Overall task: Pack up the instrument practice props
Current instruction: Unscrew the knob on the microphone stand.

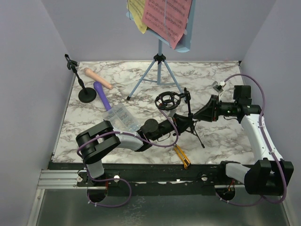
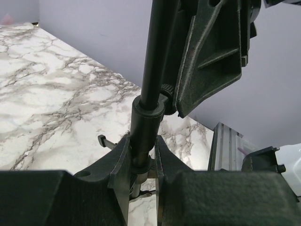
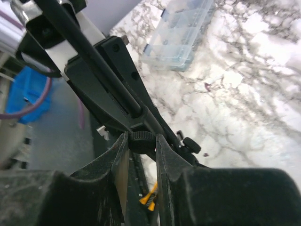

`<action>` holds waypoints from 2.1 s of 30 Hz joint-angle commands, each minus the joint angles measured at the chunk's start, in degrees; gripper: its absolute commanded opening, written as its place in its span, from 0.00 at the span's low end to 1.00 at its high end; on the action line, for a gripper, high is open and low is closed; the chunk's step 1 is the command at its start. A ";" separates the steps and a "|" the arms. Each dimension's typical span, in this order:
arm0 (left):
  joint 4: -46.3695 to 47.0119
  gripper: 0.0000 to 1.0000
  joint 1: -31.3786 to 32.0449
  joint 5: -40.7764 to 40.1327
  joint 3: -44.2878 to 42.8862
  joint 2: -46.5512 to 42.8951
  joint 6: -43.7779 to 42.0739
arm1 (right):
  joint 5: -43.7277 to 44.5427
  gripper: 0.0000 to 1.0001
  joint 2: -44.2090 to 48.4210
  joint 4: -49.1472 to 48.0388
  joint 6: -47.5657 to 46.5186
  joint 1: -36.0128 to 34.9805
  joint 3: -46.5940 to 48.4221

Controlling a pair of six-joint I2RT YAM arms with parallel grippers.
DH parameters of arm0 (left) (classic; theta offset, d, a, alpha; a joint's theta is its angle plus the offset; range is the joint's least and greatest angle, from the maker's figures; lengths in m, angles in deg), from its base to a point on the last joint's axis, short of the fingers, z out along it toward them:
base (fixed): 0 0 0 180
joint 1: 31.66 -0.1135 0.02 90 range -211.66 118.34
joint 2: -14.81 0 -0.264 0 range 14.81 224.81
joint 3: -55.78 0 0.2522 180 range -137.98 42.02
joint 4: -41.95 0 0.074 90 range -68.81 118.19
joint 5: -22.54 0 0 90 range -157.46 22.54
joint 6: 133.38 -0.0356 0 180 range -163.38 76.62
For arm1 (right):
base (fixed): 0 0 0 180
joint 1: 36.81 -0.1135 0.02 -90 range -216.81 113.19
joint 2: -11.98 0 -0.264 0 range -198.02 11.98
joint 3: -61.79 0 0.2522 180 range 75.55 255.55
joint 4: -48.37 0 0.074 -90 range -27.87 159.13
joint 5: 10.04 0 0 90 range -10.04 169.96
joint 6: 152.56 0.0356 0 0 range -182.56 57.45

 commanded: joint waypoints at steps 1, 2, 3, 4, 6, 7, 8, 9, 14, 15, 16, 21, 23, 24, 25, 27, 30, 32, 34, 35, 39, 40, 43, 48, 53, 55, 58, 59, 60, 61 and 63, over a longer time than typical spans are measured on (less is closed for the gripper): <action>3.40 0.00 0.38 0.71 -0.74 -0.47 1.28 | 5.15 0.00 0.70 7.25 -20.22 -1.39 2.92; 3.42 0.00 0.38 0.71 -0.74 -0.52 1.28 | 5.56 0.00 1.08 7.93 -23.05 -1.80 3.23; 3.40 0.00 0.39 0.71 -0.74 -0.59 1.29 | 5.91 0.00 1.41 9.18 -26.66 -2.07 3.48; 3.36 0.00 0.39 0.71 -0.66 -0.55 1.27 | 6.26 0.00 1.67 10.43 -30.78 -2.32 3.90; 3.39 0.00 0.39 0.76 -0.66 -0.56 1.28 | 7.17 0.00 1.97 12.71 -37.23 -2.77 5.05; 3.39 0.00 0.39 0.80 -0.73 -0.52 1.32 | 7.65 0.00 2.07 13.87 -40.14 -2.95 5.57; 3.41 0.00 0.36 0.87 -0.81 -0.42 1.37 | 7.88 0.00 2.31 14.90 -43.89 -3.06 5.95; 3.38 0.00 0.33 0.89 -0.89 -0.34 1.41 | 7.96 0.00 2.69 15.65 -47.10 -3.06 6.18; 3.38 0.00 0.38 1.24 -1.25 -0.09 1.63 | 6.77 0.01 4.67 18.43 -63.94 -3.32 5.66; 3.40 0.00 0.40 1.29 -1.27 -0.09 1.68 | 6.39 0.02 4.97 18.45 -65.58 -3.37 5.53; 3.37 0.00 0.40 1.39 -1.27 -0.14 1.63 | 6.03 0.03 5.19 18.59 -66.80 -3.48 5.40; 3.40 0.00 0.39 1.50 -1.11 -0.09 1.63 | 7.24 0.04 5.63 22.66 -77.49 -3.68 4.90; 3.41 0.00 0.36 1.50 -1.18 0.01 1.70 | 7.95 0.03 6.12 23.66 -80.96 -3.68 4.41; 3.35 0.00 0.40 1.61 -1.18 0.00 1.72 | 8.08 0.03 6.26 24.41 -83.14 -3.68 4.14; 3.39 0.00 0.36 1.57 -1.26 0.06 1.72 | 8.23 0.02 6.36 25.64 -86.12 -3.68 3.93; 3.39 0.00 0.35 1.67 -1.35 0.19 1.81 | 8.56 0.02 6.67 26.77 -90.01 -3.68 3.60; 3.41 0.00 0.39 1.74 -1.55 0.34 1.89 | 8.83 0.01 7.09 26.55 -89.64 -3.68 3.92; 3.35 0.00 0.36 1.73 -1.56 0.34 1.89 | 8.52 0.01 7.27 26.07 -87.43 -3.68 4.39; 3.35 0.00 0.37 1.77 -1.57 0.31 1.90 | 6.62 0.03 7.42 24.08 -80.40 -3.68 5.02; 3.39 0.00 0.35 1.68 -1.57 0.22 1.96 | 5.38 0.08 7.47 22.67 -75.70 -3.68 5.25; 3.36 0.00 0.38 0.71 -0.78 -0.67 1.35 | 3.31 0.36 8.30 12.69 -47.64 -3.72 5.68; 3.37 0.00 0.39 -0.07 -0.43 -1.12 1.08 | 3.60 0.43 8.68 9.58 -38.58 -3.68 5.68; 3.47 0.00 0.35 -3.18 0.89 -2.71 -0.18 | 3.82 0.73 9.39 3.89 -20.61 -3.63 5.73; 3.92 0.00 0.39 -10.26 1.71 -4.30 -2.08 | 4.79 0.94 9.26 -2.47 1.20 -3.43 5.46; 4.43 0.00 0.40 -15.51 0.57 -3.35 -2.52 | 4.93 0.99 8.60 -25.88 38.98 1.39 -4.19; 4.46 0.00 0.80 -17.26 -0.43 -2.95 -3.36 | 3.47 0.99 8.96 -41.12 56.19 3.53 -10.97; 4.39 0.00 2.10 -20.71 -2.13 -2.25 -5.95 | 3.92 0.99 7.73 -52.76 69.62 4.76 -15.75; 4.41 0.00 2.44 -21.55 -2.60 -1.92 -6.53 | 3.74 0.99 6.69 -54.45 71.91 4.80 -16.02; 4.39 0.00 2.74 -22.13 -3.19 -1.52 -7.16 | 3.48 0.99 5.56 -54.93 73.62 4.77 -15.95; 4.35 0.00 2.98 -22.54 -3.73 -0.99 -7.61 | 3.51 0.99 4.30 -55.28 76.02 4.76 -15.79; 4.34 0.00 3.25 -22.94 -4.74 0.00 -8.05 | 3.24 0.98 2.26 -57.23 79.83 4.74 -15.58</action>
